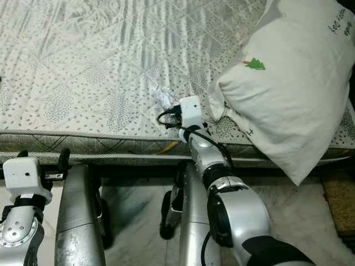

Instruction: Clean up the room

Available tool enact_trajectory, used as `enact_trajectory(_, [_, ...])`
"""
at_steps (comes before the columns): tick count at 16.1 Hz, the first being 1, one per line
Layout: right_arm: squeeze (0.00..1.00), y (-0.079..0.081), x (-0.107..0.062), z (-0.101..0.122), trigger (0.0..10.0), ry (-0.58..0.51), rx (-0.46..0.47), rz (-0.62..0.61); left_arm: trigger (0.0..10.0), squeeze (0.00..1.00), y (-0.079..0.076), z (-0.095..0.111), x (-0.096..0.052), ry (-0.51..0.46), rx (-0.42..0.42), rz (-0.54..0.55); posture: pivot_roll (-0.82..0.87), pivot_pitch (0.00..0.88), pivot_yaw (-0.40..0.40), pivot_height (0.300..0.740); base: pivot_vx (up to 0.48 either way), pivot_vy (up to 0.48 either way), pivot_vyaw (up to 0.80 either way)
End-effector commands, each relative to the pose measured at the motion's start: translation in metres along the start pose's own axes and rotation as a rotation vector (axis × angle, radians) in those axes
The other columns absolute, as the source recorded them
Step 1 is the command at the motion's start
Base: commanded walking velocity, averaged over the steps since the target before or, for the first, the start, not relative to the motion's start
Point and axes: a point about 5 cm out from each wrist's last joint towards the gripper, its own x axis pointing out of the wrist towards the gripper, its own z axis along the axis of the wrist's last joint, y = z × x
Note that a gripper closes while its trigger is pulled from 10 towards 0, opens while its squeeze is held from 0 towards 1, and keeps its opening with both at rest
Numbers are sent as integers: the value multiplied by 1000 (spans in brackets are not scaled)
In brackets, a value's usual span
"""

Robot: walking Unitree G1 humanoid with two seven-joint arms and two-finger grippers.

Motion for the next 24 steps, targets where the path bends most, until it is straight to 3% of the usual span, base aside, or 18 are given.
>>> enact_trajectory(1, [0,-9,-3,-5,0,23,52,-16,10000,0,1,-8,-5,36,6,6,219,261,-173,532,0,0,0])
enact_trajectory(4, [0,-24,-6,-3,0,23,144,-8,10000,0,0,-8,-3,34,6,3,208,253,-168,532,0,0,0])
enact_trajectory(6, [0,-27,-10,-9,0,65,182,60,10000,0,-1,-8,-1,35,2,-2,203,248,-164,532,0,0,0])
enact_trajectory(9, [0,-29,-20,-23,0,161,147,201,10000,0,-2,-8,2,35,0,-9,197,240,-160,532,0,0,0])
enact_trajectory(10, [0,-39,-32,-37,0,230,75,267,10000,0,-1,-8,5,34,2,-13,187,230,-153,532,0,0,0])
enact_trajectory(11, [0,-44,-36,-38,0,225,71,259,10000,0,-1,-8,6,33,4,-15,184,225,-149,532,0,0,0])
enact_trajectory(14, [0,-58,-49,-28,0,49,97,200,10000,0,-5,-5,14,9,-3,-43,168,190,-133,532,0,0,0])
enact_trajectory(15, [0,-58,-52,-28,0,32,89,193,10000,0,-6,-4,15,7,-1,-48,164,182,-129,532,0,0,0])
enact_trajectory(16, [0,-55,-59,-21,0,-53,29,179,10000,0,-10,-3,20,-12,32,-66,159,166,-121,532,0,0,0])
enact_trajectory(18, [0,-52,-61,-14,0,-107,20,167,10000,0,-12,-2,23,-19,37,-74,155,155,-114,532,0,0,0])
enact_trajectory(19, [227,-43,-59,-10,10000,-119,6,140,10000,0,-14,0,29,-28,34,-86,155,145,-107,532,0,0,0])
enact_trajectory(20, [1000,-36,-58,-10,10000,-112,12,150,10000,0,-15,1,30,-31,34,-93,155,143,-105,532,0,0,0])
enact_trajectory(22, [1000,-24,-57,-11,10000,-112,-27,177,10000,0,-15,1,31,-33,37,-98,157,141,-104,532,0,0,0])
enact_trajectory(23, [231,-8,-55,-15,10000,-105,-43,210,10000,0,-14,0,31,-34,37,-97,157,141,-104,532,0,0,0])
enact_trajectory(24, [200,-2,-53,-16,10000,-104,-34,217,10000,0,-15,1,31,-35,37,-96,165,143,-106,532,0,0,0])
